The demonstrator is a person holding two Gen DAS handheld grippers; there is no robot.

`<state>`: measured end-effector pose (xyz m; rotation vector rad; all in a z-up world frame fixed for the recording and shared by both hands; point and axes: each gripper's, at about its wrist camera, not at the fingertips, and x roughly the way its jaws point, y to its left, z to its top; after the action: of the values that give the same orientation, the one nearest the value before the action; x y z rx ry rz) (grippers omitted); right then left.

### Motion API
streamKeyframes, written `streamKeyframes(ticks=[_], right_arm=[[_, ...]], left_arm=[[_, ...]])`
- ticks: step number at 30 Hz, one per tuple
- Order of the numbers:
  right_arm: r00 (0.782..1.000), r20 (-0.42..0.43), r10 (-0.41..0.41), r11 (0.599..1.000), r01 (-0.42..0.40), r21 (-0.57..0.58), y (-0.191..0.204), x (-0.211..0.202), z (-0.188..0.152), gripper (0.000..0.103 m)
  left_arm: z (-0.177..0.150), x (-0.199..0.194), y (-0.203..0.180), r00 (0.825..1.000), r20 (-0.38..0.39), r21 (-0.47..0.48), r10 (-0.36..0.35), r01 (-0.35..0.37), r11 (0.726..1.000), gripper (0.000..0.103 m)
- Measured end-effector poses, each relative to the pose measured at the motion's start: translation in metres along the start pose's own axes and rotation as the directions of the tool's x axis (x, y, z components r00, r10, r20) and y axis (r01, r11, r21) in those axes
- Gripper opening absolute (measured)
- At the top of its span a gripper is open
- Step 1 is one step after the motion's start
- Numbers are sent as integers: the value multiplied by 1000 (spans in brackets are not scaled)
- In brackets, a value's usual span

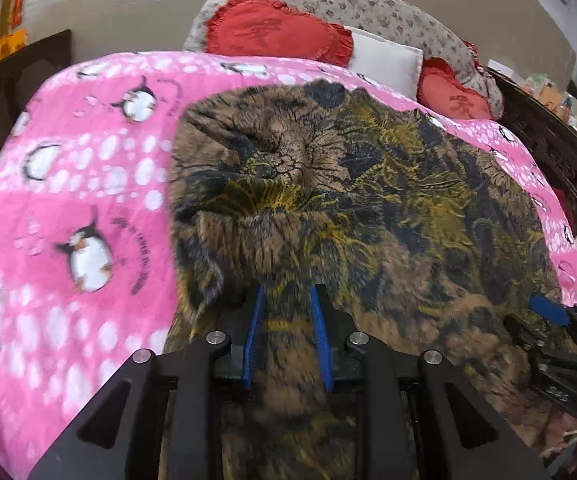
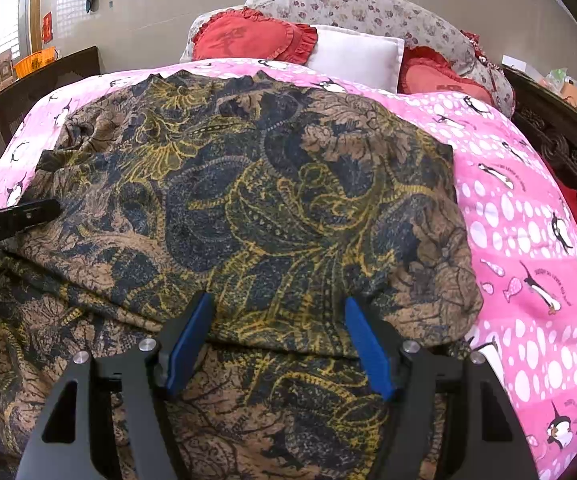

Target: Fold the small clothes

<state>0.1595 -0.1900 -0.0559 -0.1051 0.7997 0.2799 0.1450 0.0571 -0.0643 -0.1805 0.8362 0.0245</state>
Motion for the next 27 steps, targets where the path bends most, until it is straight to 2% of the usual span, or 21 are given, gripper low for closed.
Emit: streamKeyframes(ticks=[4, 9, 11, 12, 13, 15, 17, 18, 19, 27], right_arm=[[1000, 0, -1, 1000, 1, -1, 0, 0, 0, 72], [1000, -15, -8, 1000, 8, 2, 0, -4, 2, 71], [999, -1, -46, 998, 46, 33, 0, -28, 2, 71], [999, 17, -38, 998, 37, 55, 0, -39, -2, 72], [1000, 28, -4, 996, 1, 85, 1, -52, -8, 72], [999, 11, 49, 994, -49, 100, 5, -58, -21, 82], [997, -64, 53, 996, -49, 69, 12, -42, -41, 85], [996, -73, 49, 997, -45, 60, 13, -37, -46, 86], [998, -42, 51, 997, -48, 64, 12, -40, -48, 87], [995, -70, 65, 997, -62, 36, 18, -32, -44, 100]], left_arm=[[-21, -31, -18, 1000, -6, 14, -22, 22, 1000, 9], [-59, -31, -38, 994, -110, 40, 23, -19, 999, 9], [-68, -34, -42, 996, -78, 57, 47, -42, 997, 11], [-71, -34, -44, 996, -61, 65, 58, -54, 996, 11], [-75, -34, -45, 997, -46, 71, 68, -65, 995, 12], [-81, -35, -48, 997, -14, 80, 79, -78, 994, 12], [-82, -36, -44, 998, -6, 72, 69, -68, 995, 13], [-82, -36, -42, 998, -6, 66, 61, -60, 996, 13], [-80, -34, -40, 999, -6, 60, 52, -52, 997, 13], [-81, -35, -37, 999, 2, 43, 32, -32, 999, 13]])
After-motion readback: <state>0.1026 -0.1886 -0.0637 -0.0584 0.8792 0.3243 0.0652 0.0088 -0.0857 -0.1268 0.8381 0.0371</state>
